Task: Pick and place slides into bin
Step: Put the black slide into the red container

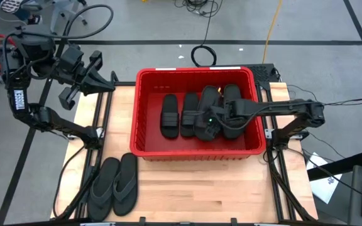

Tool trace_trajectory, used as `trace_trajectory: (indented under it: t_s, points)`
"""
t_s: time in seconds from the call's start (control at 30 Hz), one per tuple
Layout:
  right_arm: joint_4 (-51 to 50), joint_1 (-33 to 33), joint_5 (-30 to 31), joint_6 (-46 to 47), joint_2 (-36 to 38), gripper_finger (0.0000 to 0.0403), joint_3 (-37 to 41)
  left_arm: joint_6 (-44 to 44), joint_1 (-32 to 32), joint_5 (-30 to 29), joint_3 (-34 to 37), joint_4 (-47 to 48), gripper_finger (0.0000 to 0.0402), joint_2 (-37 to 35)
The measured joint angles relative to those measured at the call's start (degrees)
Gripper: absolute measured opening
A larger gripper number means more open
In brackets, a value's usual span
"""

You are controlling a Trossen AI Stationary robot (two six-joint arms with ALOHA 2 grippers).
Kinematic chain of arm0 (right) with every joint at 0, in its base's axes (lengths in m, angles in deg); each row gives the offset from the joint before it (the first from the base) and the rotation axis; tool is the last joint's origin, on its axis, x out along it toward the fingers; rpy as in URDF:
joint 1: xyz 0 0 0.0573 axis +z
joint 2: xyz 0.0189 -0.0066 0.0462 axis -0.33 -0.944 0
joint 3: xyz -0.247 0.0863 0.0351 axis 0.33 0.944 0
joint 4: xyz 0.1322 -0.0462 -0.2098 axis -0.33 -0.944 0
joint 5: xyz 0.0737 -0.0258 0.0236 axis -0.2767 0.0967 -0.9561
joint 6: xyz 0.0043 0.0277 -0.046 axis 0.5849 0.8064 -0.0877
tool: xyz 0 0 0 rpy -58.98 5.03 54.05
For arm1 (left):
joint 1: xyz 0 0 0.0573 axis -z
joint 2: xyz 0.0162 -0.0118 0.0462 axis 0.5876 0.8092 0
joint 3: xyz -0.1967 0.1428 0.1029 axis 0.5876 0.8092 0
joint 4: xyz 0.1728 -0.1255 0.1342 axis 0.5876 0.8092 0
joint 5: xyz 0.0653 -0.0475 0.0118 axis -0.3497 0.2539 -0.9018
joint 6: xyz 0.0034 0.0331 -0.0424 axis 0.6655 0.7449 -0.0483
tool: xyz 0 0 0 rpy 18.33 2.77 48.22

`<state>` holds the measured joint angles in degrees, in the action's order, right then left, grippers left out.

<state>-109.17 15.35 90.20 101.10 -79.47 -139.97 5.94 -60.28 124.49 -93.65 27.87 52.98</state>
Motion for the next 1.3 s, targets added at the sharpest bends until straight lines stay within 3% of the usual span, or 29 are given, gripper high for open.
trace_trajectory:
  t_s: [0.13,0.33,0.7,0.87,1.0,1.3]
  points:
    - [8.59,-0.24,-5.63,-6.61,1.63,0.0142,-1.00,0.59,0.00,0.00,0.00,0.00,0.0008,0.02]
    - [18.52,-2.26,-13.41,-10.68,-0.66,0.0013,-1.86,2.60,0.02,-0.45,-0.01,-0.10,0.0008,0.22]
    - [22.04,-5.87,-20.45,-16.00,-10.11,0.0001,-1.79,0.23,0.02,-6.68,-0.02,-0.08,0.0008,2.23]
    - [25.26,-5.87,-20.99,-17.94,-14.73,0.0001,-1.79,-0.46,0.00,-7.08,-0.02,0.00,0.0008,3.47]
    - [28.80,-6.27,-24.99,-19.01,-16.63,0.0000,-1.82,-0.48,0.00,-7.20,-0.02,0.00,0.0008,4.02]
    - [13.16,-10.37,-26.83,-21.98,-17.15,0.0000,-2.04,-0.22,0.00,-7.55,0.00,0.00,0.0008,4.89]
